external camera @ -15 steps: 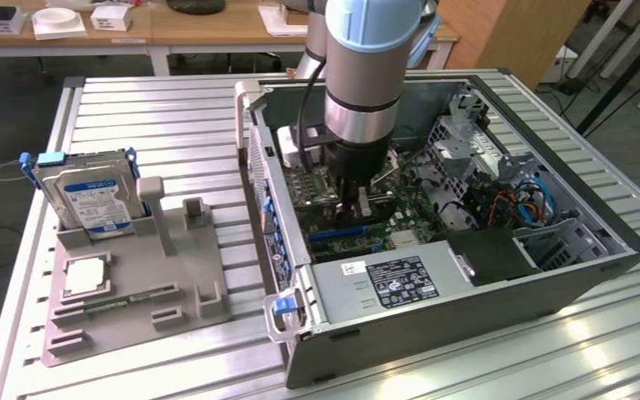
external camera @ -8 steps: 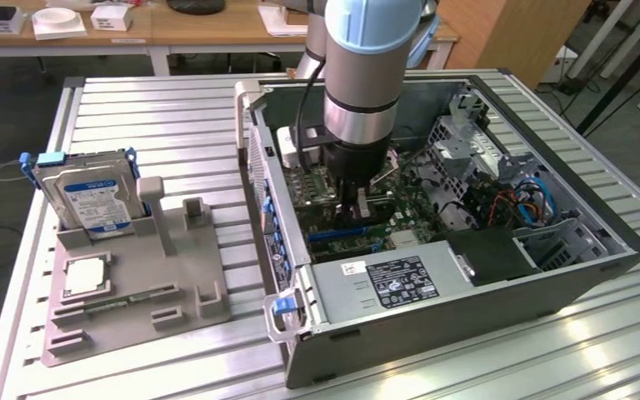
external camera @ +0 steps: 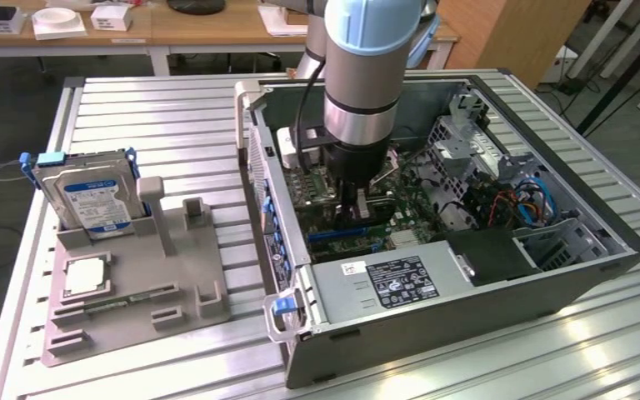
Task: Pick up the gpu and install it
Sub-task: 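Insert the gpu into the slot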
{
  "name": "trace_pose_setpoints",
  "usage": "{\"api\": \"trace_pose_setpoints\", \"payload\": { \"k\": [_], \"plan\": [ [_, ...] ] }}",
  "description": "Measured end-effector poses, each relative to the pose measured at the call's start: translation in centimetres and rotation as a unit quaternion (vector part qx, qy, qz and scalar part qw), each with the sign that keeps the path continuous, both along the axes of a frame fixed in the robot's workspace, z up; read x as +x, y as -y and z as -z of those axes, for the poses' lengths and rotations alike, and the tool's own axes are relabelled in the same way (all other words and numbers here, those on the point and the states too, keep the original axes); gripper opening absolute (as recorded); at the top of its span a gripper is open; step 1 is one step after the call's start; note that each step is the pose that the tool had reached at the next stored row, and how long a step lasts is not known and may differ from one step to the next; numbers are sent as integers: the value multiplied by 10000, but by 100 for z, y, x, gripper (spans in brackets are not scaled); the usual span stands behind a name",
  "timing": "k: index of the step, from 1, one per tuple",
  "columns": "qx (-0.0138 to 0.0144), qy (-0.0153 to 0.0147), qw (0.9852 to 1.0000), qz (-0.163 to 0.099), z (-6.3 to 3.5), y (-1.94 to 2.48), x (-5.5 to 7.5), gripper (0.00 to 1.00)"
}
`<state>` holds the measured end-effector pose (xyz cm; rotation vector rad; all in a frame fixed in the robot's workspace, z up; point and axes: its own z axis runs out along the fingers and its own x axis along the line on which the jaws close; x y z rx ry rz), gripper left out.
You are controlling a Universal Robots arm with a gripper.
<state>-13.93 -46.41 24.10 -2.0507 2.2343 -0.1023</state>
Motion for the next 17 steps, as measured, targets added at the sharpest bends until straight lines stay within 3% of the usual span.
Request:
{"api": "trace_pose_setpoints", "payload": {
  "k": [15,17],
  "plan": [
    [0,0,10000,25,12,0,-14,29],
    [0,-22,10000,26,13,0,-14,29]
  ]
}}
